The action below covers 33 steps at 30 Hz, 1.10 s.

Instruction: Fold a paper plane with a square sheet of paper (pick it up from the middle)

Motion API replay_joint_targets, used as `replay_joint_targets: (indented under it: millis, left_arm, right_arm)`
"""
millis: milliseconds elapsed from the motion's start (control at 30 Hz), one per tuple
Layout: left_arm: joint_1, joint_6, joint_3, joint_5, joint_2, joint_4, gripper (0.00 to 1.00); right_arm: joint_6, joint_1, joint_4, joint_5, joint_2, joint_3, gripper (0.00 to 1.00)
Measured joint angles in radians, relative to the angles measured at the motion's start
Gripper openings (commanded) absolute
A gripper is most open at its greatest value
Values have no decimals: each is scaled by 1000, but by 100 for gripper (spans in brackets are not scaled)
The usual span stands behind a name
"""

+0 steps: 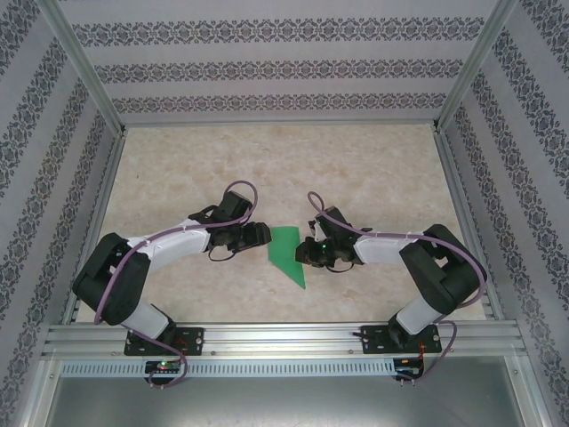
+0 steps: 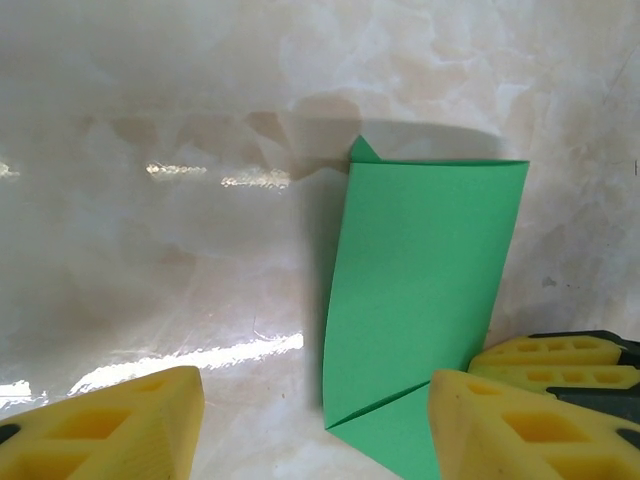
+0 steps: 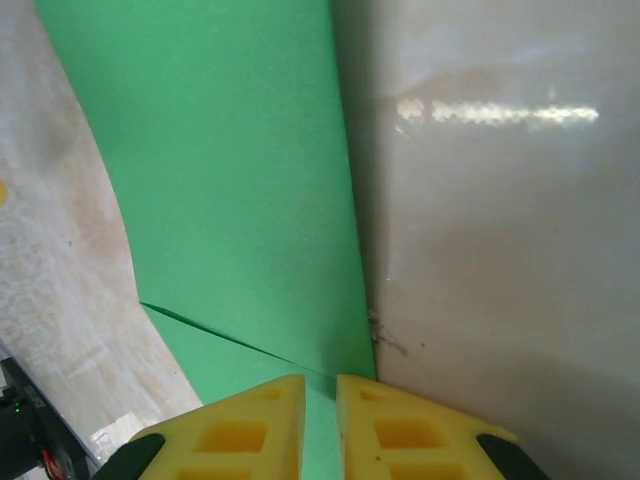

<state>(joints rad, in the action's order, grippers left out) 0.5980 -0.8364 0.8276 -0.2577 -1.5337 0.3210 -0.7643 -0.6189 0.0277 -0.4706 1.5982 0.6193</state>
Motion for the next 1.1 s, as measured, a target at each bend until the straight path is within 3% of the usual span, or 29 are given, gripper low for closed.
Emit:
replay_joint_targets:
  millis: [500, 1100]
  left_arm:
    - [33, -37, 0, -53, -36, -47, 64]
    - [76, -109, -12, -94, -107, -143, 60]
  right_arm:
    - [-83, 40, -224, -102, 30, -86, 18]
    - [-126, 64, -299, -153, 53, -113, 18]
